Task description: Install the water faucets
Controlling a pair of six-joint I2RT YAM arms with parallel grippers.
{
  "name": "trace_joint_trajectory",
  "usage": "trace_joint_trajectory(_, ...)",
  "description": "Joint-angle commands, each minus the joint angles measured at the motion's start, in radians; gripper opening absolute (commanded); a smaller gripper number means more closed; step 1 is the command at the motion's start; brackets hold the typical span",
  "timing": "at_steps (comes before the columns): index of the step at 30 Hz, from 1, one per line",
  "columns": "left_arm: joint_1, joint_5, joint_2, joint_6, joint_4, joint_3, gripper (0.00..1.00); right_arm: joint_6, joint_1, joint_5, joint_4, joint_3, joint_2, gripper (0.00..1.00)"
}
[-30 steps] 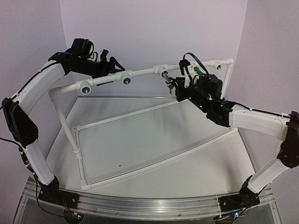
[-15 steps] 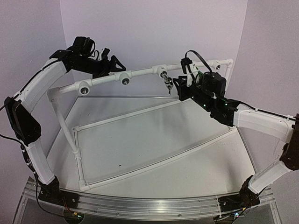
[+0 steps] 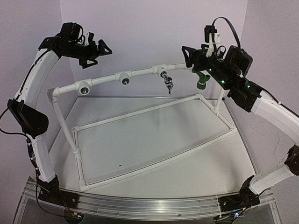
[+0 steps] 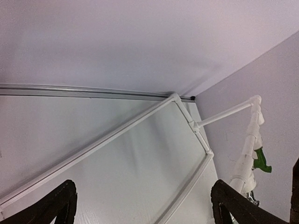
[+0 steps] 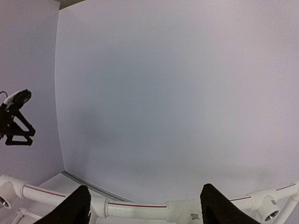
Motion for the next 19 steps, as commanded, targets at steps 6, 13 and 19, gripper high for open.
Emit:
trace_joint_trajectory(6, 0.042, -0.394, -0.112, -0.015, -0.131, -0.062, 1.00, 0.179, -0.236, -0.038, -0.097, 0.027, -0.053, 0.98)
trace_joint_trajectory(13, 0.043, -0.562, -0.216, -0.039, -0.100, -0.184, 1.00, 0.259, -0.384, -0.176, -0.113, 0.013, -0.080, 0.98)
trace_joint_trajectory(19, 0.043, -0.619, -0.247, -0.028, -0.070, -0.192, 1.00, 0.267, -0.434, -0.241, -0.113, -0.005, -0.102, 0.98)
